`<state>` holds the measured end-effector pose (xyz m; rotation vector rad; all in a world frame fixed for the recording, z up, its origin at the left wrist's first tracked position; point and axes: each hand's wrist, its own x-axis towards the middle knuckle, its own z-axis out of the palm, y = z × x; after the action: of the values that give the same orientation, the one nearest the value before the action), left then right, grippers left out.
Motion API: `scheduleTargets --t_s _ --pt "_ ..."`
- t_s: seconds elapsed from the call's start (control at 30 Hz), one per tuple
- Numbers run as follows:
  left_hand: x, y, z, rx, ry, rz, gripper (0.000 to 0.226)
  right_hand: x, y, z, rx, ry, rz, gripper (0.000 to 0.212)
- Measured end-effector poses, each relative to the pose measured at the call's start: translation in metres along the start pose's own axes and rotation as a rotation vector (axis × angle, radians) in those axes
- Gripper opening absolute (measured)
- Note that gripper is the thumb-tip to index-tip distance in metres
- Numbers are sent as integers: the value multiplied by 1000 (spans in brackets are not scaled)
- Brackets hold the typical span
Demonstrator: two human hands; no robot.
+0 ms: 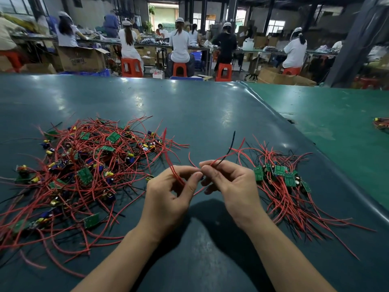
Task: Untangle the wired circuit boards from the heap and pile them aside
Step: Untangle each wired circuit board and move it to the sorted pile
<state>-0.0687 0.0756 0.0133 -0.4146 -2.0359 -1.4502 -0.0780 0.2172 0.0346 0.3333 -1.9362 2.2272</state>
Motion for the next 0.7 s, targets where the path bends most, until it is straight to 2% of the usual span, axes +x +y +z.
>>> scheduleTargets --t_s 0.1,0.2,0.33,0.43,0.53,0.6,0.7 --pt "-1 1 3 -169 -20 -60 10 4 -4 -1 237 159 184 13" --pt "3 1 4 -242 26 -120 11 6 -5 -3 386 191 361 12" --pt "3 4 3 -331 -62 -209 23 4 -1 0 308 122 339 15" --pt "4 5 3 -341 -62 -201 19 2 2 2 268 45 327 8" --pt "5 2 1 -355 -58 -212 20 0 5 3 201 -48 346 21" --pt "3 3 1 -307 -97 -204 20 1 5 2 175 -32 370 29" --pt "1 2 0 -236 -123 -171 17 4 7 -2 147 30 383 23"
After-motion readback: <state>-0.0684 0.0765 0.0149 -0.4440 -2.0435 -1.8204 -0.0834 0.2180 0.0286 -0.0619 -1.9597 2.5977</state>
